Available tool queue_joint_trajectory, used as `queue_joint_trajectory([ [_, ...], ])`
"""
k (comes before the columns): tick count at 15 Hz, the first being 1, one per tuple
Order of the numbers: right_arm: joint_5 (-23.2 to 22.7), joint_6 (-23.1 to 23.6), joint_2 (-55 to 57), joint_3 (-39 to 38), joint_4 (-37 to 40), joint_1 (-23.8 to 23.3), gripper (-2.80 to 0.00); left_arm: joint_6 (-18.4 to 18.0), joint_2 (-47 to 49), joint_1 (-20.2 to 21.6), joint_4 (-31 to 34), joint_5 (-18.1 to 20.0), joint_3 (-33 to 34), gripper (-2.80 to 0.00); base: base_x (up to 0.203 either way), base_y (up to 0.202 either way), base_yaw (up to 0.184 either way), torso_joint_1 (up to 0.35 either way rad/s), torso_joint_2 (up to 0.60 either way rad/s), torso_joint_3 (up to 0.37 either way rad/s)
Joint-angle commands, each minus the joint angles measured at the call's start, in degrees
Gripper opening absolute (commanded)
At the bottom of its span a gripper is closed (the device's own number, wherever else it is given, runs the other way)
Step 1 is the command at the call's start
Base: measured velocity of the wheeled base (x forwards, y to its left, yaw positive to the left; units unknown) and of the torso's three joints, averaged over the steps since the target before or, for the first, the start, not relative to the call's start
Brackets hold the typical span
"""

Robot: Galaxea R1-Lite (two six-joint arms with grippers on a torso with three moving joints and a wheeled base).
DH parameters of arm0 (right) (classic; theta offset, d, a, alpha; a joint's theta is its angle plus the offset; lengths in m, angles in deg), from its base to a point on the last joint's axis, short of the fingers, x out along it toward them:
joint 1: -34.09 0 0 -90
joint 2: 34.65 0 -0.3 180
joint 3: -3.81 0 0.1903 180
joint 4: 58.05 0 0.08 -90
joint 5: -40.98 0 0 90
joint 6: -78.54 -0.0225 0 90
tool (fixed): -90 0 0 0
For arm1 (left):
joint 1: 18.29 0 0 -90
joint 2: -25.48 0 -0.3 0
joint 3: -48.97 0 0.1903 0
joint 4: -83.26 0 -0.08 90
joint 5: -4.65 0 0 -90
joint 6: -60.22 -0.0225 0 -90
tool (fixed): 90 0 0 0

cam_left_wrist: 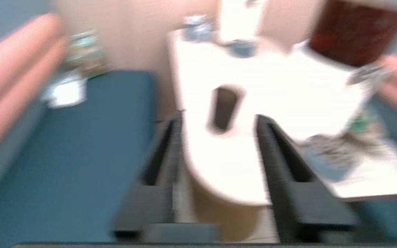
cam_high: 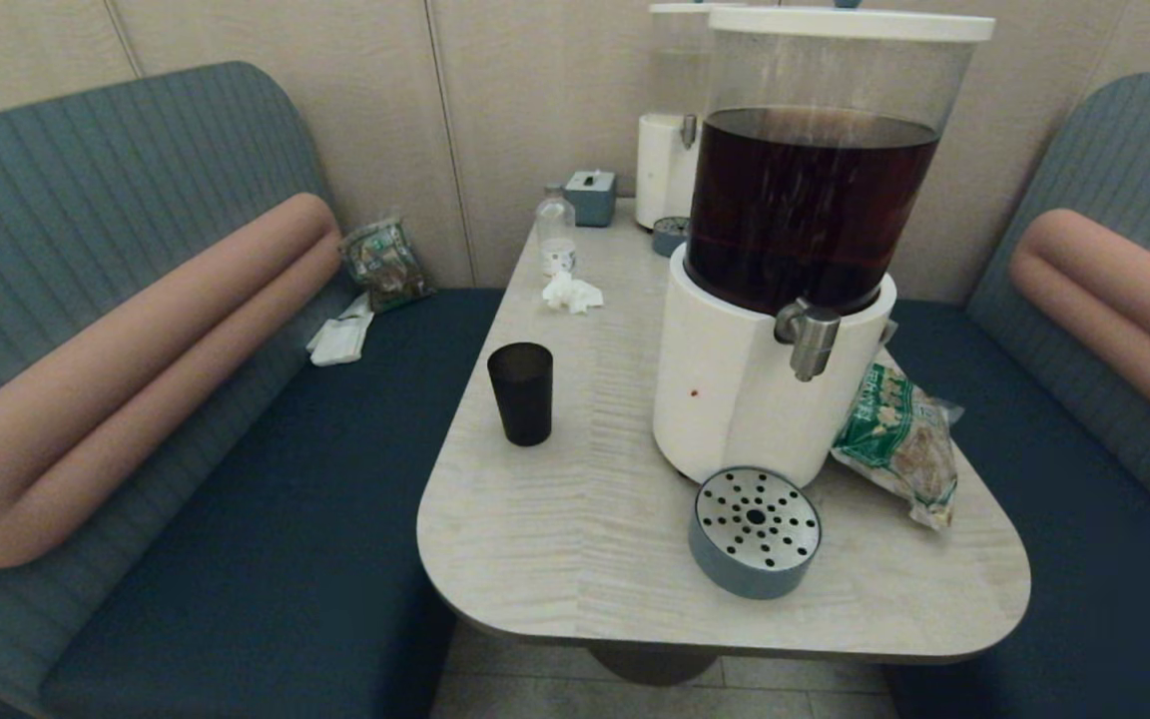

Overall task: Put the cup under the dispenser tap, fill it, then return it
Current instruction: Pick up the cup

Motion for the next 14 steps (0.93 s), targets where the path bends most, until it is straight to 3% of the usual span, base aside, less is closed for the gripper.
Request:
queue_joint_trajectory([
  [1,-0.05,0.03,0.05,0.0,0.0,0.02,-2.8,-0.05,16.47,-2.38,-6.5,4.53,-4.72,0.0,0.0,0.0,0.0,0.0,0.0,0.0],
  [6,-0.05,0.03,0.05,-0.09,0.0,0.02,-2.8,-7.17,39.11,-1.55,-42.94,25.59,1.08,0.0,0.0,0.0,0.0,0.0,0.0,0.0],
  [10,-0.05,0.03,0.05,-0.03,0.0,0.02,-2.8,-15.98,56.74,9.25,-61.15,43.52,7.67,0.0,0.0,0.0,0.0,0.0,0.0,0.0],
  [14,-0.05,0.03,0.05,0.0,0.0,0.02,-2.8,-15.86,75.49,17.32,-77.05,57.13,8.56,0.0,0.0,0.0,0.0,0.0,0.0,0.0],
])
